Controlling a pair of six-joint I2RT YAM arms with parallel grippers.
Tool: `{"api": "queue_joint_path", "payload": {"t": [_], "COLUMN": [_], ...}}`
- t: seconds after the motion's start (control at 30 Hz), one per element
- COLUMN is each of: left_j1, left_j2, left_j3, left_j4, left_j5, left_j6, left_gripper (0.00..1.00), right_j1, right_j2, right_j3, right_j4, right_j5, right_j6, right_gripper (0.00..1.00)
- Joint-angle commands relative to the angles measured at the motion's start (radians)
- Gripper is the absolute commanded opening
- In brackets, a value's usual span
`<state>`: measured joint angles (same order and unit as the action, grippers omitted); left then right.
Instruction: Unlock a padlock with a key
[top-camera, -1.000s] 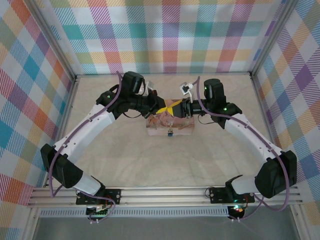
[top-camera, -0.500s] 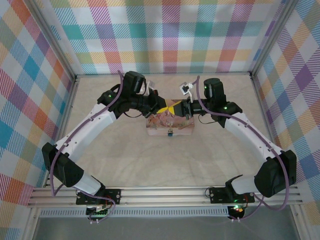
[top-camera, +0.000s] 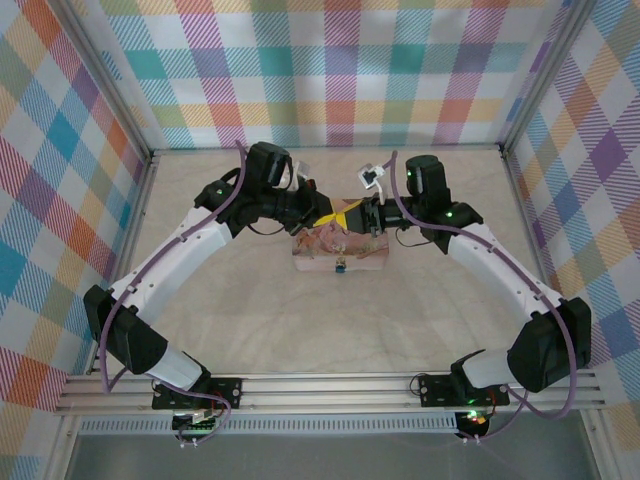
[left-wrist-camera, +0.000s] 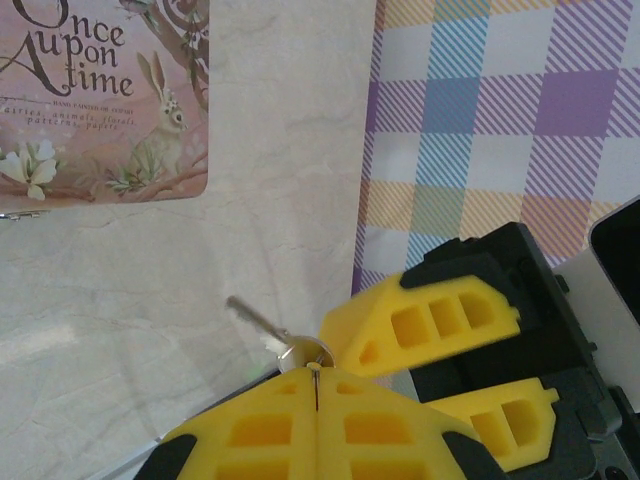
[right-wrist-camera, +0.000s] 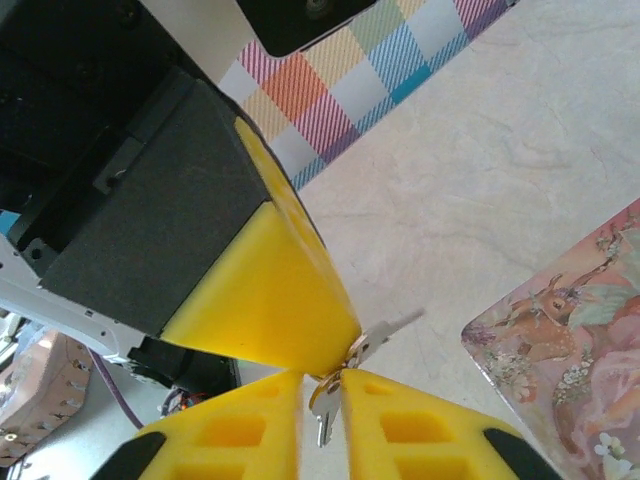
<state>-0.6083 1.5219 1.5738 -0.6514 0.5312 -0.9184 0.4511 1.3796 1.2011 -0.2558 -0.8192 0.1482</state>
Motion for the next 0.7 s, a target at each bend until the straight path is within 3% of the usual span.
{"api": "queue_joint_path", "payload": {"t": [0.0,0.4,0.67], "left_j1": [-0.024,-0.024,-0.028], "left_j2": [-0.006,-0.004,-0.003], "left_j3": [0.038,0.043,0.046], "left_j4": [0.019,0.016,0.018], "left_j5": [0.056,0.062,0.067], "left_j6": [0.017,0.014,0.018], "left_gripper": [0.0,0.0,0.0], "right_j1": [0.015,0.031,0.032], "right_j2": [0.022,0.013,0.015], "right_j3": [0.032,0.028,0.032], "right_j4": [0.012,-0.007,0.0], "right_j5": [0.004,0.057,0.084], "right_j6": [-0.015,-0.04,-0.042], "right_gripper": [0.21,0.29,0.11]}}
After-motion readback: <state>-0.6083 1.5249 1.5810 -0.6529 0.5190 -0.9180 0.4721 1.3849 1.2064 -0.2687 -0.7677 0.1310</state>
